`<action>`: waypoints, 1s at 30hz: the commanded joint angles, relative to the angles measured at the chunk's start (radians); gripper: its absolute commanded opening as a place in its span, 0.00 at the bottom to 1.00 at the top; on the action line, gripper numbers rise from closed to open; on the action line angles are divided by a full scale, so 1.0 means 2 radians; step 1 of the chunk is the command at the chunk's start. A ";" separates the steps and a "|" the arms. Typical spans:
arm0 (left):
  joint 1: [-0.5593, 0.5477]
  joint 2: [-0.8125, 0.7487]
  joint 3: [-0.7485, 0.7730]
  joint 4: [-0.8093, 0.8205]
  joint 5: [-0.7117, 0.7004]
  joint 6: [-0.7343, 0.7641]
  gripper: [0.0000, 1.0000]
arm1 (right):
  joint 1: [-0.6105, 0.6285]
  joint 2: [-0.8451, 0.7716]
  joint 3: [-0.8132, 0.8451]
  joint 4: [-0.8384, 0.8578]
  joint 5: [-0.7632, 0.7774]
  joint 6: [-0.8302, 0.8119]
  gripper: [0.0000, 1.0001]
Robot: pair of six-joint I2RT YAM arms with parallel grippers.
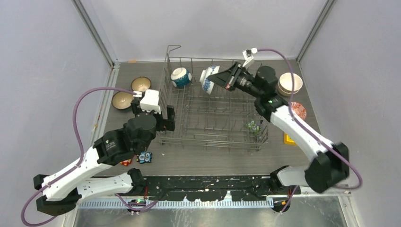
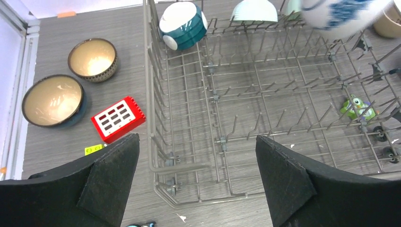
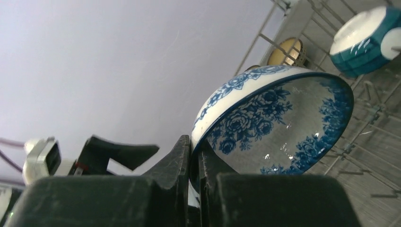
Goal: Unload the bowls from the dish rack
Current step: Place the bowl with the bowl.
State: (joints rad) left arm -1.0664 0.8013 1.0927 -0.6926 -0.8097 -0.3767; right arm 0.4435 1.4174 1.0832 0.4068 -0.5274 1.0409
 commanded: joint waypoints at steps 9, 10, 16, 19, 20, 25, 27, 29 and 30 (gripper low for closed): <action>0.001 0.016 0.083 0.039 0.017 0.041 0.98 | 0.114 -0.217 0.142 -0.459 0.176 -0.376 0.01; 0.001 0.022 0.092 0.037 0.024 0.036 0.99 | 0.133 -0.216 0.154 -0.480 0.200 -0.392 0.01; 0.001 0.053 0.138 0.000 0.075 -0.016 1.00 | 0.262 -0.202 0.183 -0.551 0.346 -0.465 0.01; 0.001 0.051 0.138 -0.014 0.091 -0.040 1.00 | 0.317 -0.198 0.180 -0.565 0.415 -0.500 0.01; 0.001 0.048 0.137 -0.018 0.095 -0.044 1.00 | 0.330 -0.194 0.180 -0.570 0.432 -0.512 0.01; 0.001 0.042 0.133 -0.015 0.114 -0.026 1.00 | 0.374 -0.174 0.179 -0.577 0.482 -0.564 0.01; 0.001 0.046 0.135 -0.011 0.123 -0.012 1.00 | 0.383 -0.170 0.175 -0.568 0.490 -0.581 0.01; 0.001 0.053 0.139 -0.009 0.139 -0.004 1.00 | 0.387 -0.167 0.171 -0.561 0.491 -0.593 0.01; 0.001 0.057 0.140 -0.008 0.149 -0.003 1.00 | 0.390 -0.165 0.170 -0.559 0.489 -0.599 0.01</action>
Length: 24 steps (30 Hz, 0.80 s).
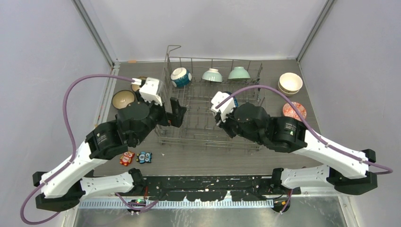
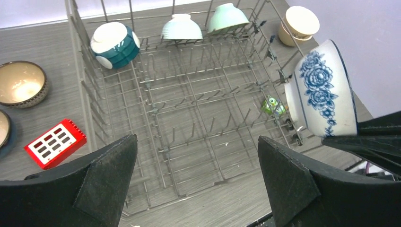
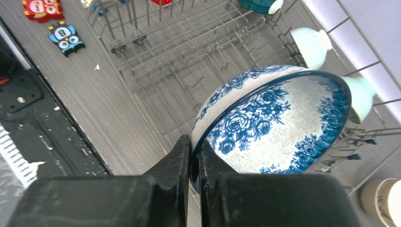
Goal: Unload the bowls from the dish rack
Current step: Place the bowl with the bowl.
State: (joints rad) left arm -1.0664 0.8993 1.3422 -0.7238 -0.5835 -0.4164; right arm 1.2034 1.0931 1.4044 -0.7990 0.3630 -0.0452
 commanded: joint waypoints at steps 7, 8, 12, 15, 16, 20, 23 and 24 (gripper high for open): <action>0.001 0.025 0.029 0.007 0.067 0.023 1.00 | 0.040 0.001 0.011 0.037 0.046 -0.101 0.01; 0.001 0.028 0.032 0.006 0.070 0.024 1.00 | 0.045 0.003 0.011 0.033 0.051 -0.106 0.01; 0.004 0.046 0.050 -0.006 0.091 0.028 1.00 | 0.074 0.010 0.001 0.025 0.079 -0.128 0.01; 0.009 0.058 0.061 -0.013 0.105 0.030 1.00 | 0.098 0.017 -0.002 0.018 0.099 -0.138 0.01; 0.011 0.061 0.064 -0.015 0.109 0.030 1.00 | 0.105 0.019 -0.002 0.016 0.107 -0.142 0.01; 0.023 0.069 0.072 -0.021 0.129 0.030 1.00 | 0.126 0.022 -0.003 0.011 0.128 -0.157 0.01; 0.034 0.069 0.081 -0.031 0.141 0.032 1.00 | 0.138 0.022 -0.002 0.007 0.139 -0.165 0.01; 0.036 0.068 0.082 -0.032 0.145 0.033 1.00 | 0.142 0.022 -0.001 0.005 0.142 -0.167 0.01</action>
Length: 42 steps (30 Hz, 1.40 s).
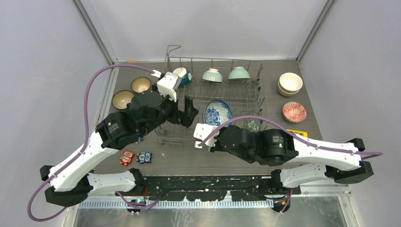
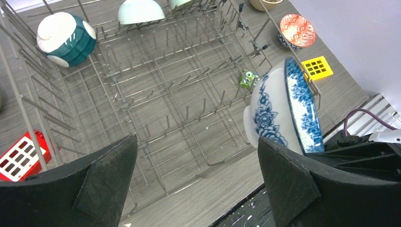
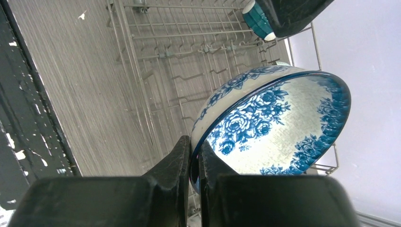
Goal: Unload the bowls from the dish rack
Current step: Place the bowl with the bowl.
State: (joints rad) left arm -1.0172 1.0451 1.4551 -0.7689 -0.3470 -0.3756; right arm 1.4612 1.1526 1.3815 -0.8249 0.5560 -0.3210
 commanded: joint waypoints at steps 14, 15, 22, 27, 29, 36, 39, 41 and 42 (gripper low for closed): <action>0.023 0.039 0.101 -0.048 0.116 0.050 0.99 | 0.073 0.018 0.001 -0.018 0.087 -0.077 0.01; 0.023 0.045 0.109 -0.054 0.124 0.057 0.99 | 0.081 0.023 0.000 -0.027 0.093 -0.083 0.01; 0.023 0.090 0.169 -0.131 0.151 0.137 0.97 | 0.132 0.053 0.003 -0.089 0.127 -0.116 0.01; 0.022 0.113 0.187 -0.181 0.141 0.173 0.91 | 0.160 0.069 0.005 -0.128 0.142 -0.120 0.01; 0.022 0.115 0.183 -0.189 0.136 0.178 0.89 | 0.167 0.075 0.007 -0.137 0.146 -0.122 0.01; -0.011 0.134 0.196 -0.226 0.128 0.181 0.83 | 0.171 0.083 0.011 -0.142 0.148 -0.129 0.01; -0.025 0.138 0.204 -0.232 0.119 0.180 0.82 | 0.171 0.085 0.010 -0.141 0.148 -0.130 0.01; -0.030 0.137 0.206 -0.230 0.119 0.179 0.82 | 0.171 0.086 0.009 -0.139 0.148 -0.130 0.01; -0.033 0.137 0.206 -0.229 0.120 0.178 0.82 | 0.171 0.087 0.009 -0.139 0.148 -0.130 0.01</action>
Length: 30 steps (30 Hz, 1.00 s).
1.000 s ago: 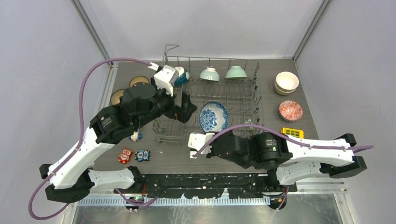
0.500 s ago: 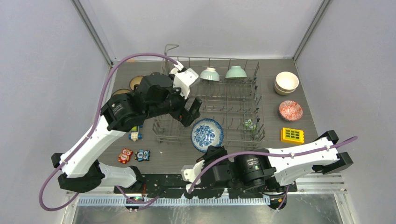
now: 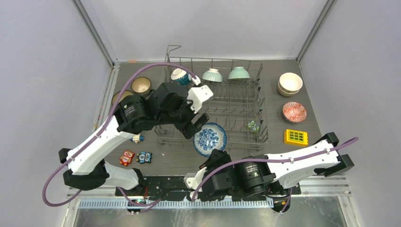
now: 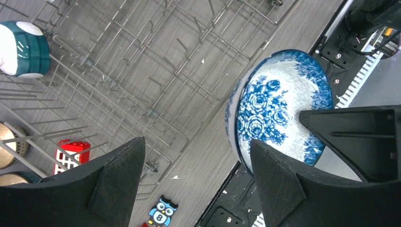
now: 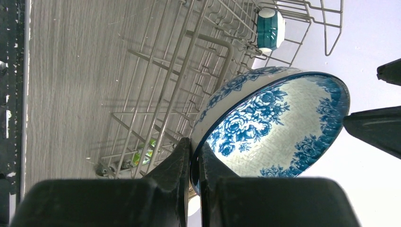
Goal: Unload the bowls from the dish rack
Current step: Place the bowl with the bowl.
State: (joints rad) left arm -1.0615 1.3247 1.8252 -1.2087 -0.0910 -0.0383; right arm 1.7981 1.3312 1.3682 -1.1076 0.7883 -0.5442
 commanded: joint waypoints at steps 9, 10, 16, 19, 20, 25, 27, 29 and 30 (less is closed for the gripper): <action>-0.048 0.014 0.003 -0.011 -0.039 0.015 0.79 | 0.003 0.003 0.020 0.005 0.031 -0.018 0.01; -0.051 0.018 0.003 -0.011 -0.043 0.015 0.77 | 0.003 0.003 0.020 0.005 0.031 -0.018 0.01; -0.056 0.032 0.006 -0.012 -0.046 0.015 0.63 | 0.003 0.003 0.020 0.006 0.032 -0.019 0.01; -0.057 0.039 0.005 -0.014 -0.039 0.016 0.51 | 0.003 0.002 0.016 0.009 0.034 -0.021 0.01; -0.058 0.042 0.005 -0.016 -0.035 0.015 0.45 | 0.003 0.002 0.015 0.009 0.035 -0.023 0.01; -0.062 0.046 0.005 -0.016 -0.033 0.015 0.26 | 0.003 0.003 0.016 0.012 0.035 -0.025 0.01; -0.062 0.045 0.005 -0.017 -0.034 0.015 0.16 | 0.003 0.004 0.016 0.012 0.036 -0.025 0.01; -0.063 0.045 0.005 -0.018 -0.034 0.016 0.06 | 0.003 0.004 0.016 0.012 0.036 -0.025 0.01; -0.063 0.045 0.005 -0.018 -0.035 0.015 0.01 | 0.003 0.005 0.016 0.012 0.036 -0.024 0.01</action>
State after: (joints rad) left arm -1.1835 1.4231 1.8301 -1.2335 -0.1646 -0.0189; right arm 1.7981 1.3472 1.3682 -1.1046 0.7975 -0.5526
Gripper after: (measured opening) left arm 0.101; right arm 0.131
